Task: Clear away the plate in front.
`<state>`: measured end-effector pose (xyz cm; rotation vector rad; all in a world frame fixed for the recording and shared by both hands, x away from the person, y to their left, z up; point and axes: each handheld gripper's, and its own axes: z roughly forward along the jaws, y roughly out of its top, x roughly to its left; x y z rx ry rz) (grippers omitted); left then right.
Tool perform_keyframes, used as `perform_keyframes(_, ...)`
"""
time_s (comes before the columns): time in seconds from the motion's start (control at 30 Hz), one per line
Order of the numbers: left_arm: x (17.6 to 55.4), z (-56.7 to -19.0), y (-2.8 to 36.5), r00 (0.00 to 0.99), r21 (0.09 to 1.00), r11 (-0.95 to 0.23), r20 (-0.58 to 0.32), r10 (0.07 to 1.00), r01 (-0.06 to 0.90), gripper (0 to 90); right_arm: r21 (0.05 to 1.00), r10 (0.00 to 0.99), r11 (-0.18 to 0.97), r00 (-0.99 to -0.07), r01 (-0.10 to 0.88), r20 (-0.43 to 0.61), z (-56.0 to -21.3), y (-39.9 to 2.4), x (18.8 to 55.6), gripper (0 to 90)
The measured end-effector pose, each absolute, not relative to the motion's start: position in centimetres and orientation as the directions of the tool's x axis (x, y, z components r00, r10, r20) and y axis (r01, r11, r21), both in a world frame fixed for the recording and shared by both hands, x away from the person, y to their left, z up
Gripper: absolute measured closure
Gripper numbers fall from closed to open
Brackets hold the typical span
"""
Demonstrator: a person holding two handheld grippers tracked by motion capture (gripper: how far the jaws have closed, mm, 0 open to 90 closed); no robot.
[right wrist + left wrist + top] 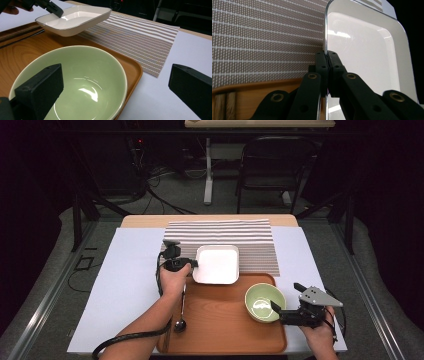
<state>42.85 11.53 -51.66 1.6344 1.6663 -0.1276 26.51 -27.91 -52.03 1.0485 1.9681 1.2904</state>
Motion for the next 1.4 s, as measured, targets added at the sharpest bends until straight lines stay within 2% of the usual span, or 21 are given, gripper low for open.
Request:
perform_keyframes(0.4, 39.8, -53.1, 13.6, 0.094, 0.399, 0.194, -0.598, 0.796, 0.896, 89.3, 0.922, 0.842, 0.233, -0.538, 0.309, -0.033, -52.1, -27.9, 26.6, 0.0)
perform_keyframes(0.7, 37.5, -53.3, 13.0, 0.114, 0.412, 0.16, -0.566, 0.816, 0.897, 89.3, 0.922, 0.843, 0.235, -0.537, 0.308, -0.035, -52.1, -27.9, 26.6, 0.0)
perform_keyframes(1.4, 33.2, -54.3, 12.5, 0.073, 0.381, 0.173, -0.552, 0.83, 0.908, 89.2, 0.923, 0.842, 0.236, -0.538, 0.305, -0.037, -52.0, -27.8, 26.6, 0.0)
